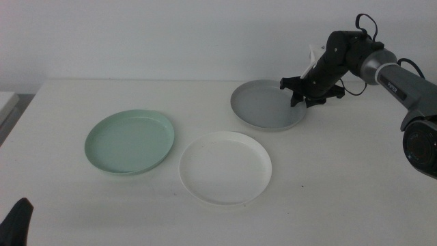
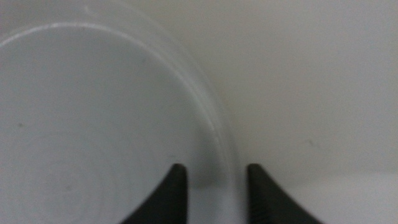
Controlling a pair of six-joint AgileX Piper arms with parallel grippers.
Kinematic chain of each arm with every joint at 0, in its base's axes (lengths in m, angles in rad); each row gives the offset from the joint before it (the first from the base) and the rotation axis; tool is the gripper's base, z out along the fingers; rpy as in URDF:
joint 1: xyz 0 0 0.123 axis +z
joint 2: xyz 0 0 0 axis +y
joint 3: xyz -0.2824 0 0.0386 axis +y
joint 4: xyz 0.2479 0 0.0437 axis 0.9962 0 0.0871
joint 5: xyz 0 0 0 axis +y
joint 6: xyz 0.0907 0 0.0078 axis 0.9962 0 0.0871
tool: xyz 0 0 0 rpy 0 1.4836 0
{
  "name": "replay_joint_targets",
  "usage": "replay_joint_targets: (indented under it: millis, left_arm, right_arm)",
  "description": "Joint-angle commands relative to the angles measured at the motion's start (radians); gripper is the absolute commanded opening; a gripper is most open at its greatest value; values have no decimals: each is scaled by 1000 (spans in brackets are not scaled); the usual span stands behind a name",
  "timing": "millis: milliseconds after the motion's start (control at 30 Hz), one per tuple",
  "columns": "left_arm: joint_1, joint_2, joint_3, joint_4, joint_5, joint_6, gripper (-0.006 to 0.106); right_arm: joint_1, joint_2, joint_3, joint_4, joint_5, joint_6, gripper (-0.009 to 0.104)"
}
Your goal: Stack the three bowls on top of each other.
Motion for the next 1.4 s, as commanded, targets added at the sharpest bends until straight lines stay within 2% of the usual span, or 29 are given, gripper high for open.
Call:
replay_joint_targets:
  millis: [0,133,333,433,600,767,1000,1167,1367]
  left_arm:
    - [1,-3,0,-1,-12,-8,94]
    - [1,-3,0,-1,-12,-8,94]
    - [1,-3,0,-1,-12,-8,94]
    - [1,-3,0,-1,-12,-8,94]
    - [1,-3,0,-1,-12,-8,94]
    - [1,-3,0,-1,-12,-8,94]
    - [1,-3,0,-1,-12,-8,94]
    - [1,-3,0,-1,-12,-8,94]
    - [1,-3,0,-1,-12,-8,94]
  right_arm:
    - [-1,1,-10,-12,-25,-5,19]
    - [-3,-3,-12,-22,-43,-7,-3]
    - [-23,-127,-7,22,9,-134,-3]
    - [-8,-257,67,56,9,-190,-3]
    - [67,-531,378,79,-117,-206,-3]
    - [175,-741,778,81,-361,-156,-3]
    - [225,-744,1031,104,-540,-86,-3]
    - [242,-735,1072,116,-596,-92,-3]
    - [270,-735,1084,114,-587,-94,-3]
